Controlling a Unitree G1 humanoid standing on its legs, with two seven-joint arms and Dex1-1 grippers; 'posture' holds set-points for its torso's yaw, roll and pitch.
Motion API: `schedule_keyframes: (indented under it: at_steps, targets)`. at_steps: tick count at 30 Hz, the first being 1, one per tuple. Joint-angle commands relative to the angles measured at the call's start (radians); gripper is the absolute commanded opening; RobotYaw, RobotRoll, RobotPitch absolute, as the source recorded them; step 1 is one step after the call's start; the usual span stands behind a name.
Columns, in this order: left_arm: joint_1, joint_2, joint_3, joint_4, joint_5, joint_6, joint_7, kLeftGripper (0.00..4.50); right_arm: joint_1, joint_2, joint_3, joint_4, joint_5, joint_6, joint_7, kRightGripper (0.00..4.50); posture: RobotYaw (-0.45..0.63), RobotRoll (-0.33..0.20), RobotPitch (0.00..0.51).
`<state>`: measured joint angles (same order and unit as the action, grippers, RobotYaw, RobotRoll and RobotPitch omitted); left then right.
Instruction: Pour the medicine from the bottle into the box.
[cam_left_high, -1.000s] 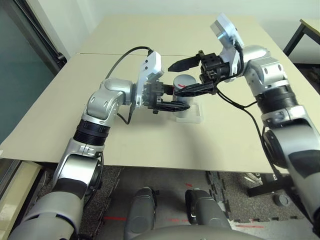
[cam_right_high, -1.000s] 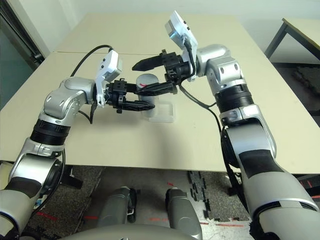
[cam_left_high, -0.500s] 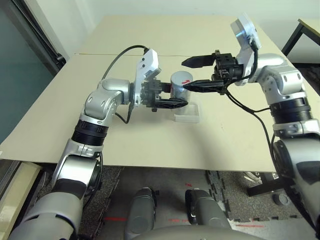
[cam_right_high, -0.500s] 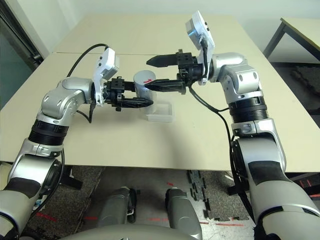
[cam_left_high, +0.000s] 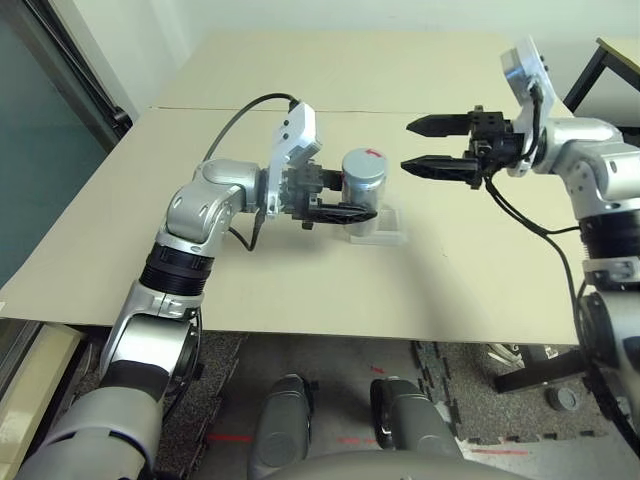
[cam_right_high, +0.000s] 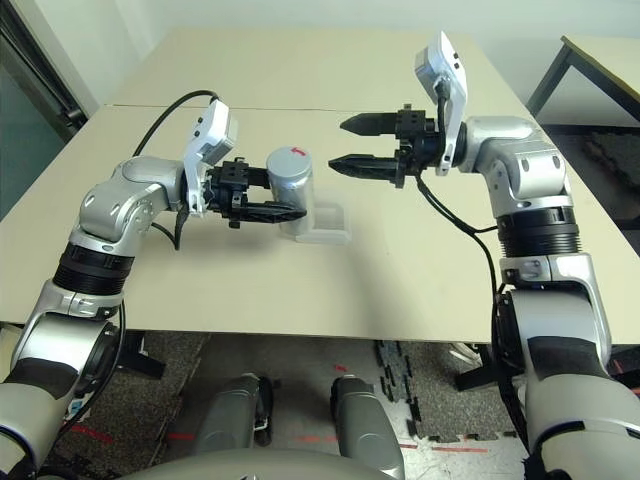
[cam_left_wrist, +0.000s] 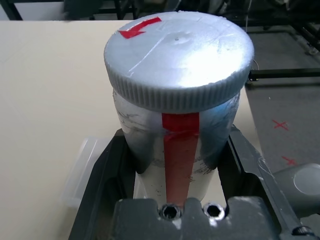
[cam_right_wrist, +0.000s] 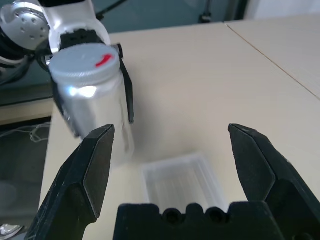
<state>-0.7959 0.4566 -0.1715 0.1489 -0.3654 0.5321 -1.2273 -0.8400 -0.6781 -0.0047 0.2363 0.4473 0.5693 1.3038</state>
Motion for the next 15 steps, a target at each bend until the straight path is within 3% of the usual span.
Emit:
schedule_keyframes:
  at_steps: [1,7,15]
  targets:
    - [-0.017,0.002,0.016,0.075,0.022,-0.05,0.019,2.45,0.045,-0.009,-0.017,-0.161,0.065,0.122,-0.052,4.5,0.02,0.0,0.095]
    - [-0.043,-0.015,0.017,0.185,0.039,-0.113,0.024,2.45,0.055,0.05,0.005,-0.325,0.1,0.235,-0.197,4.5,0.01,0.0,0.093]
    - [-0.053,-0.042,-0.001,0.214,0.055,-0.147,0.014,2.45,-0.008,0.176,0.066,-0.327,0.036,0.214,-0.372,4.5,0.0,0.0,0.089]
